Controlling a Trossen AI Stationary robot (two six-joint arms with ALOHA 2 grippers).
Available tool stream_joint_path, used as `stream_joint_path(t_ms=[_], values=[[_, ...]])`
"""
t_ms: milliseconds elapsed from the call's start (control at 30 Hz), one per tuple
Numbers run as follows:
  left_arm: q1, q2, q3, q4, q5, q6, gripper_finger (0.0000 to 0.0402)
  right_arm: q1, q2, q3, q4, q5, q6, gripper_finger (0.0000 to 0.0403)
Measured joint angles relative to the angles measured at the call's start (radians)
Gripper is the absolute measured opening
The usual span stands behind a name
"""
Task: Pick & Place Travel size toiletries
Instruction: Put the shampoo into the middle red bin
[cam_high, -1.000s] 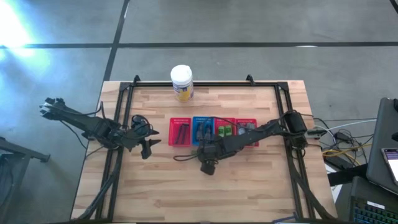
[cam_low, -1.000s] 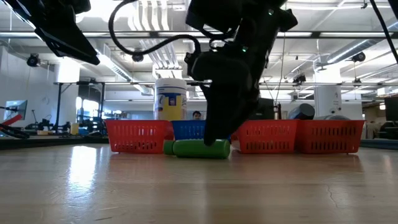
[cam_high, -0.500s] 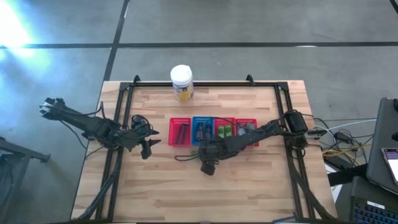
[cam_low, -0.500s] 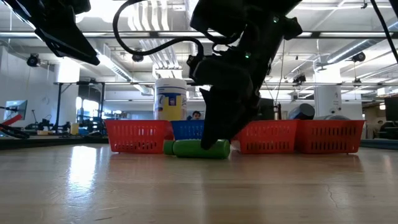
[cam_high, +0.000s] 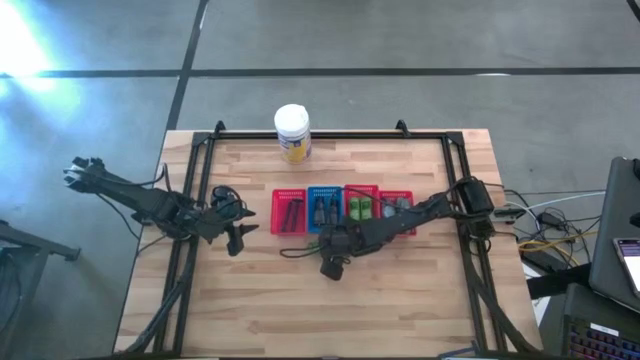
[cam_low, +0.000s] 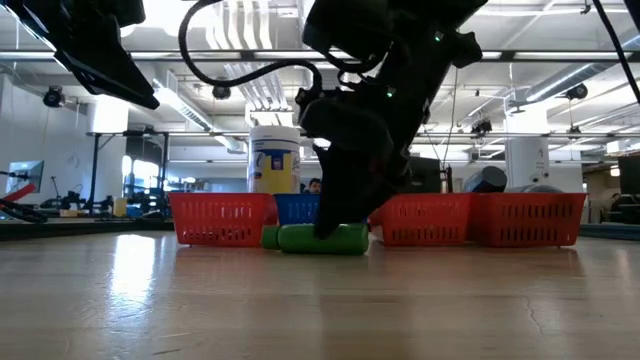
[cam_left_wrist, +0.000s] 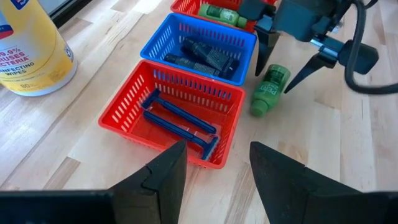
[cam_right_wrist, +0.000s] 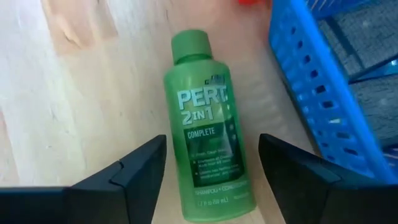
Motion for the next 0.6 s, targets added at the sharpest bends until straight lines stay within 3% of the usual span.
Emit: stream_joint_path(t_ms=[600], values=[[0.000, 0.000, 0.000, 0.000, 0.001, 0.001, 0.0181, 0.016, 0.034, 0.020, -0.010, -0.007, -0.029, 0.0201]])
